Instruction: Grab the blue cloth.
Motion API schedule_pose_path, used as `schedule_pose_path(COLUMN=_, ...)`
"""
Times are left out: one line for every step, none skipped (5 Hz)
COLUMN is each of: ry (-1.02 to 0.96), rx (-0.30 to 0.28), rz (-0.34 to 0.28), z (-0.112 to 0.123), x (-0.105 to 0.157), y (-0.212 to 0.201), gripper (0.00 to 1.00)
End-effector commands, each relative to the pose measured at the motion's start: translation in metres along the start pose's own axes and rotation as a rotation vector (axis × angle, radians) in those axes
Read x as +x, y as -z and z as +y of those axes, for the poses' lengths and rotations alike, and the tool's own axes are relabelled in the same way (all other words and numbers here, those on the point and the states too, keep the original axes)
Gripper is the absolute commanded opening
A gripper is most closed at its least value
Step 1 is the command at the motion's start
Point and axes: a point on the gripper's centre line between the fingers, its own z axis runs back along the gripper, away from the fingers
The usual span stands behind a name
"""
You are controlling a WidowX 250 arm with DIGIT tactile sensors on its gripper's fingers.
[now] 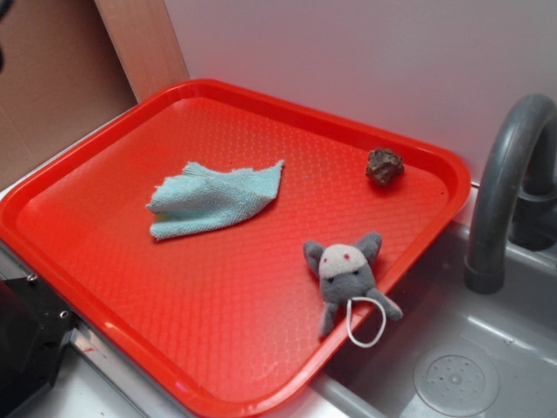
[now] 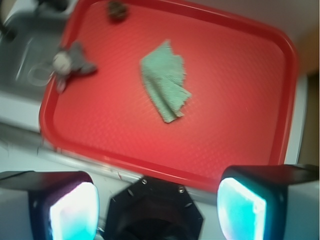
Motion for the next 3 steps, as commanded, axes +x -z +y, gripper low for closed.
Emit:
schedule_pose_path(ry=0.302, rx=-0.047, rz=0.034, z=-0.002, x=0.002, y=0.024, gripper=1.0)
schedule_pose_path(ry=0.32, rx=0.0, rz=0.079, z=0.003, x=0.017, y=0.031, gripper=1.0)
schedule_pose_path(ry=0.254, rx=-0.022, rz=0.097, z=0.02, x=0.041, y=0.047, gripper=1.0)
